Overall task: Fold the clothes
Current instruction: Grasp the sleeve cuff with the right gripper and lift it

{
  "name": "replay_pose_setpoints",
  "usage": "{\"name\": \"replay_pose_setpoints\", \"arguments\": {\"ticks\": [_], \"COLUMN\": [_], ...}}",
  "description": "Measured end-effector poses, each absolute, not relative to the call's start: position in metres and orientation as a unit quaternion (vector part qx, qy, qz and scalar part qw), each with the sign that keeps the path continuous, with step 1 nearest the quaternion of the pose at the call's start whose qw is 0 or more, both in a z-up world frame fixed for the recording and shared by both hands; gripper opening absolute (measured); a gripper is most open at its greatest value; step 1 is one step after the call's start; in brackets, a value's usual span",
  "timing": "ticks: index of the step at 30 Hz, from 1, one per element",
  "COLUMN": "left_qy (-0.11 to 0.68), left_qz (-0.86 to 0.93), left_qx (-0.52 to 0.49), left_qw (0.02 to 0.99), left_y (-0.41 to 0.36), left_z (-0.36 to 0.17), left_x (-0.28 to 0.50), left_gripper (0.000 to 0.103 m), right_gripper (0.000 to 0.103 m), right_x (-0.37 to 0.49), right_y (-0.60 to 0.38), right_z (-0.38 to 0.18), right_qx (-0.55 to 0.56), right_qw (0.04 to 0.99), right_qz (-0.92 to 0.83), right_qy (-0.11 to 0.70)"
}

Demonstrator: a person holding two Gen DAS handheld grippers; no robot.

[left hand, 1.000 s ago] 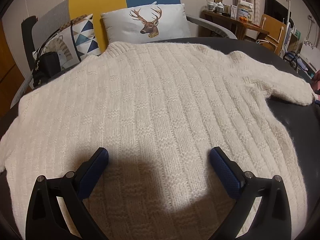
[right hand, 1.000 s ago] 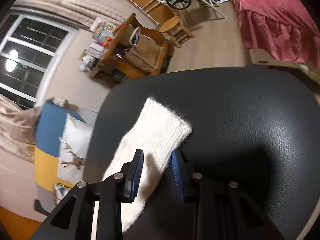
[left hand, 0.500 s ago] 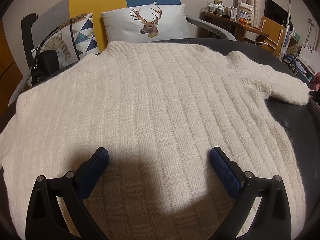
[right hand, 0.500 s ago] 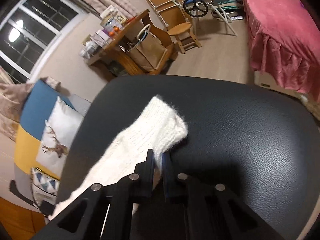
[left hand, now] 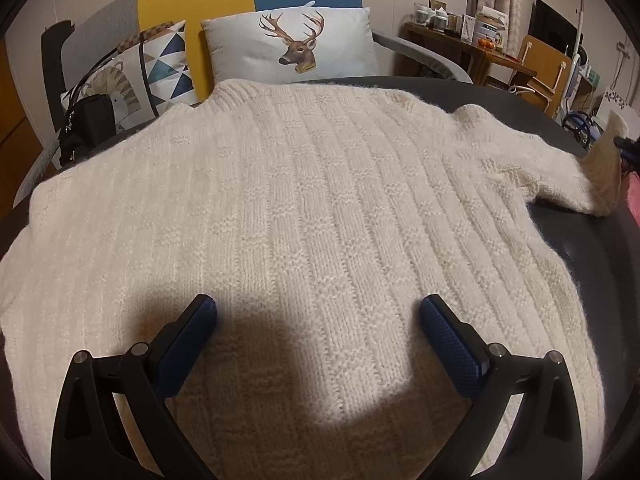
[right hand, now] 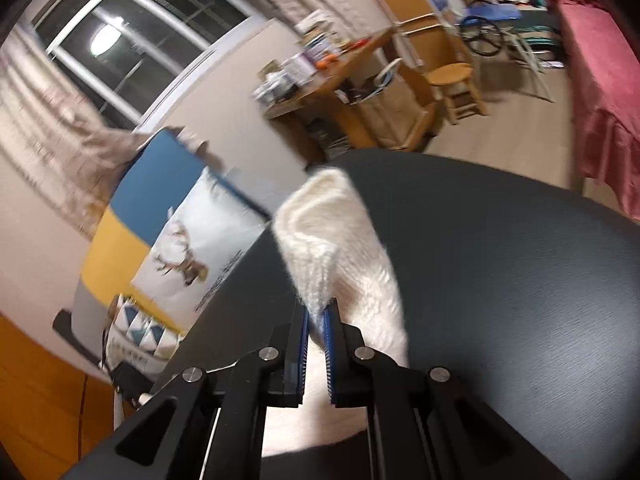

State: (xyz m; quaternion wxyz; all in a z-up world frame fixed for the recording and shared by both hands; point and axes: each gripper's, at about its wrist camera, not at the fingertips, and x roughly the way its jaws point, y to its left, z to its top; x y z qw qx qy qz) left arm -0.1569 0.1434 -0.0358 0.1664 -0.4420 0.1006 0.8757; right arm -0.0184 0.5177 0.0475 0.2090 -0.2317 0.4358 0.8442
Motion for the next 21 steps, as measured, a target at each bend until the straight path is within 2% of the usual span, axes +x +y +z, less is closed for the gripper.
{"name": "replay_pose_setpoints", "arguments": {"ticks": [10,21], "left_qy": [0.090,0.000], "left_qz": [0.875,0.895], "left_qx": [-0.443,-0.416], "left_qw": [0.170,0.163], "left_y": [0.140,0.108], "left_z": [-0.034,-0.003], "left_x": [-0.158,-0.158], "left_gripper": [0.103,0.103], "right_gripper": [0.006,0.006], "right_x": [-0.061,-0.111], "right_y": [0.450,0.371], "right_z": [0.060,0.058], "right_qx": [-0.245,-0.271], "right_qw": [0.119,0.035], "right_qz": [0.854,0.852], "right_qy": [0.443,0.448]}}
